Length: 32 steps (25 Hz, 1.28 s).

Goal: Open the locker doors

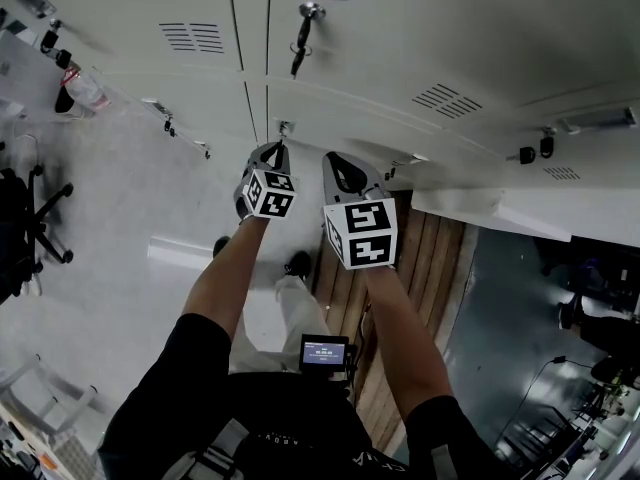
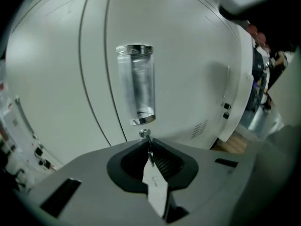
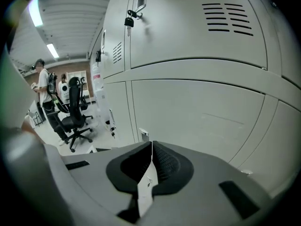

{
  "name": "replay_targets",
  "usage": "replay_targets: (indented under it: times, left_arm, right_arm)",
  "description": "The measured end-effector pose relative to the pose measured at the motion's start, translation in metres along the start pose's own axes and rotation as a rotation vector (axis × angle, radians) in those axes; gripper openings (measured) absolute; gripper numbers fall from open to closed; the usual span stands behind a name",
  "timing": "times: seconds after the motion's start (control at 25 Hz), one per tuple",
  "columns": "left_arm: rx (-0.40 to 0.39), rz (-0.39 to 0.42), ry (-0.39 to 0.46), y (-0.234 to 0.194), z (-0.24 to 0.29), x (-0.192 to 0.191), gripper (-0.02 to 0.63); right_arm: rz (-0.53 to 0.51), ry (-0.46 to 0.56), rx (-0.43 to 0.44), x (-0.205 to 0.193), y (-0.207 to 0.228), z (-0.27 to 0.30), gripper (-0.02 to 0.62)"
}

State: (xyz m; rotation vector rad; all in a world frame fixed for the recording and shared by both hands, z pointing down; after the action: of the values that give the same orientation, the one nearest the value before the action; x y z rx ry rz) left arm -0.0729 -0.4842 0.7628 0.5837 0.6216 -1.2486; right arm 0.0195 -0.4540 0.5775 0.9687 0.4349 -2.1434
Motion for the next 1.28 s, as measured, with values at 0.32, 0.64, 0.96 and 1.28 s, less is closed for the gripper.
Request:
replay_targets:
  times: [0.32,0.64,0.96,1.28]
  left_arm:
    - [0.134,0.591,-0.042,0.012,-0.003,0.002,0.041]
    - [0.199,1.217,-0.020,0.020,-0.001,-0.006,0.046]
    - [0.115,1.398,-0.087,0.015,-0.002,-0.009,0.054]
    - [-0.081,0.914,-0.090,-0.012,-0.034,-0.002,0.135]
  right_arm:
    - [0.066,0.021,0.042,0.001,-0.009,0.003,0.031]
    - [0.096,0.007,0.051,-0.008,-0.015,0.008,0.031]
    - [0.119,-0.013,0.039,-0.013,-0.013,0.014,0.031]
    - [0.114,-0.031,0.068,-0.013,-0.016,0.046,0.031]
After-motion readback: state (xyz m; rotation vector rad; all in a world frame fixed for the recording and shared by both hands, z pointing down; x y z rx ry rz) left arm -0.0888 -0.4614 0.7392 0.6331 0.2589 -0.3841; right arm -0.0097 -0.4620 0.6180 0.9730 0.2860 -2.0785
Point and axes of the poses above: the fingertips, and each gripper's own axes: z forward along the fingers, y to its right, x out of its top, the point moved 2 cm from there along -z, backward along the fingers, and after that the axes turned 6 degrees about -y, right-handed, at the moved point
